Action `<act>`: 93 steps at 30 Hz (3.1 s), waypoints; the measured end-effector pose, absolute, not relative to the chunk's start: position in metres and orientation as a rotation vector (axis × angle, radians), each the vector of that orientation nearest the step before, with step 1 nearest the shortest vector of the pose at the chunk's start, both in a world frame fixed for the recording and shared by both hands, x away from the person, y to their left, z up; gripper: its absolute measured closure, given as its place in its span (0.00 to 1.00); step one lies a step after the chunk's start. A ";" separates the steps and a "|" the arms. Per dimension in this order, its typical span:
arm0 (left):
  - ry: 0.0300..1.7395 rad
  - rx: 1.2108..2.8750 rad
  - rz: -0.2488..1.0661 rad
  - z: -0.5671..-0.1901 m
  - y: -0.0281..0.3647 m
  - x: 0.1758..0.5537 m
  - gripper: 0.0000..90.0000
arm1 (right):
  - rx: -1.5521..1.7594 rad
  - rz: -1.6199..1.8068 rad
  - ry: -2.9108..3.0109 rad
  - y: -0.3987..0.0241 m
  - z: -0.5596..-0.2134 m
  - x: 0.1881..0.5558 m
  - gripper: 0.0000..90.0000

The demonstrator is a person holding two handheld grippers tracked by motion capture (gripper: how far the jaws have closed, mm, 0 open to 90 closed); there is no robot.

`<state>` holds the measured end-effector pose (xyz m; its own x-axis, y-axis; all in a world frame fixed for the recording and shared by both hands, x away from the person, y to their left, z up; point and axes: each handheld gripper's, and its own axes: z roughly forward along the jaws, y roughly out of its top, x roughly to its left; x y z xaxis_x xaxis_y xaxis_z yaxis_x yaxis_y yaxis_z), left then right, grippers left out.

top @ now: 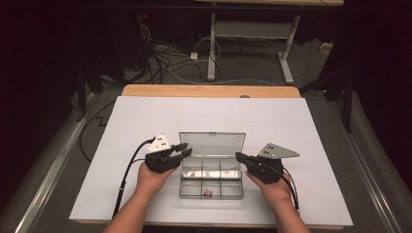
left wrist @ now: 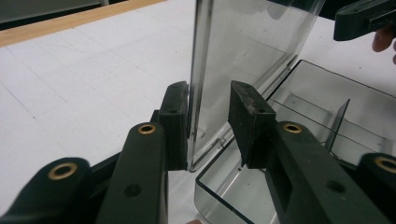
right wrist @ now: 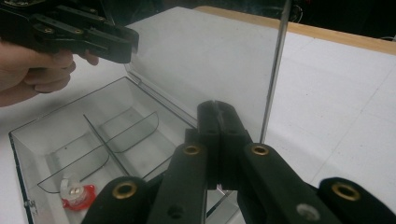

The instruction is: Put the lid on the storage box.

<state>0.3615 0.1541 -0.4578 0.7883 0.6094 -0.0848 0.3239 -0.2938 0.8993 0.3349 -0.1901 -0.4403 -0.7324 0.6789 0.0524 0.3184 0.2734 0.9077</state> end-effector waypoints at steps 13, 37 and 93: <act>0.683 1.912 0.344 -0.460 0.156 0.347 0.69 | 0.910 1.435 2.188 -0.190 -0.439 0.330 1.00; 0.678 1.886 0.200 -0.464 0.172 0.289 0.97 | 0.863 1.416 2.227 -0.192 -0.446 0.302 1.00; 0.758 1.950 0.341 -0.488 0.206 0.279 0.68 | 1.058 1.286 2.093 -0.251 -0.475 0.280 0.00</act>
